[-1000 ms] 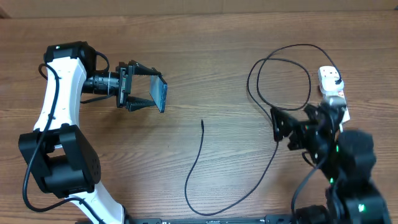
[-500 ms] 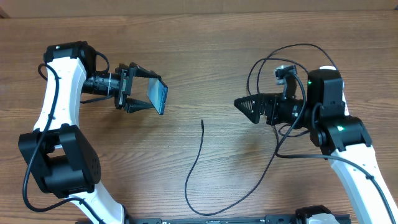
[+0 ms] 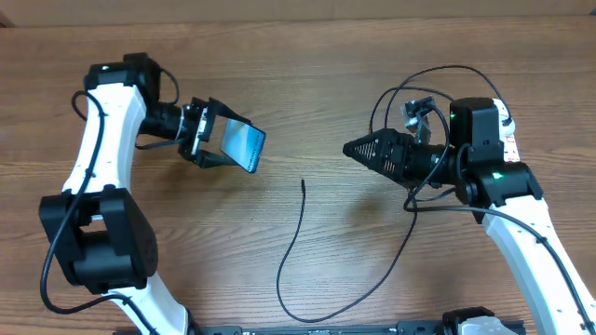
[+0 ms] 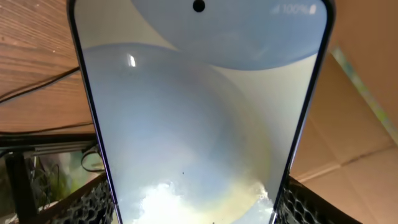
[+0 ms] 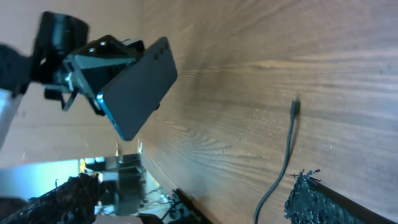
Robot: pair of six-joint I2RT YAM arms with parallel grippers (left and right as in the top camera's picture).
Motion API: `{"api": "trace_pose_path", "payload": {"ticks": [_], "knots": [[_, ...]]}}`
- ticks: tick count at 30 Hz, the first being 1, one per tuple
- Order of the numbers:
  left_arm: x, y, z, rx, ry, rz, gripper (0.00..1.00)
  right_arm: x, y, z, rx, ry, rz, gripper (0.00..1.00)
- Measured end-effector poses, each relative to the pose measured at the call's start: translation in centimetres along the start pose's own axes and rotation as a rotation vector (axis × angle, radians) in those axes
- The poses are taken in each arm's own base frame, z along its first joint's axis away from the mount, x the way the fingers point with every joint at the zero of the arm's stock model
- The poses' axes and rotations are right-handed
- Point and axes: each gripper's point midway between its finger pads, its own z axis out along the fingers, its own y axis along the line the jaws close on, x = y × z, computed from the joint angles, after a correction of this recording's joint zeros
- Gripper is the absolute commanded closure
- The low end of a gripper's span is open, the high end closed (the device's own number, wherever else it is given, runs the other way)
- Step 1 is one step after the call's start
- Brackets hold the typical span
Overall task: Plug charger to phone and switch on socket
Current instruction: 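Swing the right gripper up and left toward the held phone, then bring the right gripper against the phone's bottom edge near center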
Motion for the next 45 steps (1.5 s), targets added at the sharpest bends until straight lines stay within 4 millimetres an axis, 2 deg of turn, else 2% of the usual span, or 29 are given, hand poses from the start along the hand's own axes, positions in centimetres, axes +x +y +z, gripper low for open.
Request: {"api": "trace_pose_path", "payload": {"ticks": [9,14,27,45], "knots": [[0.6,-1.3,4.1,-0.073,-0.068,-0.039,0.96,0.3,-2.3,0.7,0.079,0.021,0.122,0.0],[1.4,-1.7,6.2,-0.106,-0.103,-0.086,0.95,0.2,-2.5,0.7,0.088,0.015,0.126,0.0],[3.6,-1.8,10.2,-0.159,-0.156,-0.241,0.96,0.1,-2.6,0.7,0.094,0.013,0.082,0.0],[7.5,-3.1,15.2,-0.152,-0.149,-0.268,0.96,0.1,-2.9,0.7,0.11,0.01,0.081,0.0]]}}
